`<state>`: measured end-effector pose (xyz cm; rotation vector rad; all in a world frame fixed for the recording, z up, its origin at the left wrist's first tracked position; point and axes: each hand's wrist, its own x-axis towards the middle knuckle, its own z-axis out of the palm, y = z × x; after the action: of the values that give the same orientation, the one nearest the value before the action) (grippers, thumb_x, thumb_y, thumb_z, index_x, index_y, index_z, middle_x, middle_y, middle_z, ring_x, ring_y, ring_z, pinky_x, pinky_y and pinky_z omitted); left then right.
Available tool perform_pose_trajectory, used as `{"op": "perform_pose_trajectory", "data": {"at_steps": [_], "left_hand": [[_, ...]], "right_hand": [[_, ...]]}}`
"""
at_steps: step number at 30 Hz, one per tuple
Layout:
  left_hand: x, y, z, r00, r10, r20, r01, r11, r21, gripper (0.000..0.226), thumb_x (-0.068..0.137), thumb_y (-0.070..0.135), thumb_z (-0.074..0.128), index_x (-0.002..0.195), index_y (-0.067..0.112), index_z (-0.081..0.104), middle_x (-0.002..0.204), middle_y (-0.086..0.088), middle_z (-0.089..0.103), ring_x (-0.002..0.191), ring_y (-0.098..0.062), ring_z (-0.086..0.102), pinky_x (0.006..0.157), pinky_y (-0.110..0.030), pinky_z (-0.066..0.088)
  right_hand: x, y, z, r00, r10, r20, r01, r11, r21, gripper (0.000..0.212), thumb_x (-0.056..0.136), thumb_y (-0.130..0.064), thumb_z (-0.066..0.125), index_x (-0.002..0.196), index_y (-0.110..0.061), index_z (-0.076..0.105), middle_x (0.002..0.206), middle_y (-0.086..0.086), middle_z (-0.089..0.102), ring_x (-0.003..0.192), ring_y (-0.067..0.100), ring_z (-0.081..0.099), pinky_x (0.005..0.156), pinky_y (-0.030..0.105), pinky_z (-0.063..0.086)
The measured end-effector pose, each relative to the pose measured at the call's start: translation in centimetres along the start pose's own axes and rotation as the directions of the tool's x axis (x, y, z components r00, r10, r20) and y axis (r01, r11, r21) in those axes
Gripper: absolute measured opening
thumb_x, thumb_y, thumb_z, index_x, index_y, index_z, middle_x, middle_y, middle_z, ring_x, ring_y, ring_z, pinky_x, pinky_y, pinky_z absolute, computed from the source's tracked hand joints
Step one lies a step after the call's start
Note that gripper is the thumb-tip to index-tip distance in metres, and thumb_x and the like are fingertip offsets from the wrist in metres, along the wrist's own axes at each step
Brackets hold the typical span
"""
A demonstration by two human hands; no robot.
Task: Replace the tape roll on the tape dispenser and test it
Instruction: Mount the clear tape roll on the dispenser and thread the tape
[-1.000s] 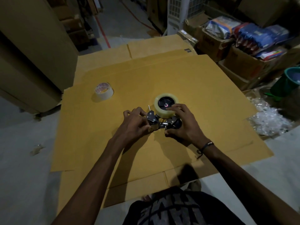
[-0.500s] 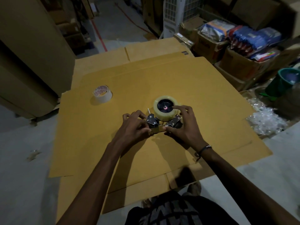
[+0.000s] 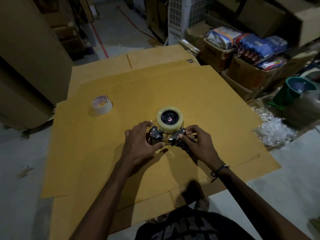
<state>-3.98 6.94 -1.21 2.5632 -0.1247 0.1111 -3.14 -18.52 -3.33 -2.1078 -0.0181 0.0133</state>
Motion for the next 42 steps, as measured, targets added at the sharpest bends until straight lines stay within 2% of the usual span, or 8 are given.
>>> {"op": "perform_pose_trajectory", "data": {"at_steps": [9,14,20,25,27,30,35,42], "left_hand": [[0.1,1.4,2.1,0.988,-0.075,-0.135,0.067,0.996,-0.067,0.058,0.07,0.051,0.087,0.113,0.026,0.057,0.114,0.008,0.06,0.102,-0.014,0.058,0.103,-0.038,0.041],[0.1,1.3,1.9,0.987,-0.091,-0.135,0.085,0.995,-0.054,0.063,0.067,0.054,0.089,0.115,0.028,0.058,0.115,0.007,0.06,0.098,-0.012,0.052,0.101,-0.038,0.038],[-0.1,1.1,1.7,0.97,-0.17,-0.173,0.144,0.978,-0.153,0.072,0.063,0.052,0.093,0.118,0.029,0.053,0.119,0.011,0.063,0.103,-0.013,0.065,0.102,-0.036,0.036],[-0.2,1.6,2.2,0.96,-0.157,-0.232,0.115,0.976,-0.186,0.072,0.06,0.055,0.094,0.115,0.034,0.053,0.119,0.011,0.064,0.098,-0.014,0.069,0.092,-0.054,0.054],[-0.1,1.4,2.6,0.962,-0.157,-0.222,0.116,0.976,-0.187,0.072,0.061,0.054,0.094,0.116,0.035,0.052,0.12,0.014,0.062,0.102,-0.013,0.068,0.093,-0.053,0.055],[0.0,1.0,2.7,0.963,-0.162,-0.217,0.116,0.971,-0.21,0.073,0.06,0.055,0.093,0.117,0.037,0.05,0.119,0.015,0.063,0.104,-0.013,0.069,0.09,-0.053,0.057],[0.3,0.9,3.0,0.958,-0.174,-0.229,0.117,0.963,-0.243,0.075,0.06,0.045,0.097,0.115,0.038,0.047,0.119,0.016,0.061,0.104,-0.014,0.069,0.089,-0.053,0.058],[1.5,2.1,3.4,0.963,-0.187,-0.197,0.123,0.948,-0.295,0.084,0.064,0.038,0.097,0.128,0.033,0.043,0.126,0.017,0.057,0.111,-0.01,0.067,0.098,-0.05,0.055]], "right_hand": [[1.1,-0.2,-0.3,0.997,-0.003,0.071,0.008,0.998,-0.066,0.037,0.087,-0.048,0.08,0.105,-0.021,0.062,0.107,-0.001,0.065,0.103,0.017,0.064,0.074,0.039,0.057],[1.2,-0.6,-0.6,0.996,-0.066,0.067,0.074,0.991,-0.114,0.04,0.084,-0.046,0.084,0.104,-0.019,0.063,0.103,0.001,0.058,0.099,0.02,0.057,0.067,0.032,0.041],[1.9,-3.3,-1.0,0.998,-0.06,0.022,0.063,0.987,-0.147,0.047,0.073,-0.05,0.09,0.103,-0.031,0.059,0.106,-0.001,0.054,0.098,0.019,0.055,0.068,0.037,0.049],[3.3,-5.7,-2.1,0.965,0.218,0.147,-0.167,0.94,-0.299,0.085,0.069,-0.058,0.091,0.133,-0.018,0.051,0.121,0.005,0.057,0.105,0.023,0.058,0.076,0.036,0.053],[3.7,-6.5,-2.4,0.918,0.34,0.203,-0.256,0.902,-0.348,0.079,0.072,-0.056,0.089,0.125,-0.007,0.058,0.11,0.008,0.063,0.099,0.025,0.065,0.081,0.041,0.059],[4.0,-7.1,-2.9,0.893,0.378,0.246,-0.297,0.903,-0.31,0.063,0.072,-0.057,0.089,0.1,-0.004,0.07,0.093,0.01,0.072,0.077,0.02,0.066,0.065,0.032,0.054],[4.1,-7.2,-2.8,0.859,0.409,0.308,-0.345,0.907,-0.243,0.059,0.076,-0.049,0.09,0.109,-0.016,0.056,0.101,0.009,0.072,0.083,0.022,0.073,0.072,0.038,0.063],[3.3,-7.4,-3.0,0.929,0.314,0.195,-0.307,0.95,-0.065,0.059,0.08,-0.043,0.087,0.113,-0.015,0.047,0.085,0.014,0.076,0.048,0.019,0.064,0.044,0.029,0.05]]}}
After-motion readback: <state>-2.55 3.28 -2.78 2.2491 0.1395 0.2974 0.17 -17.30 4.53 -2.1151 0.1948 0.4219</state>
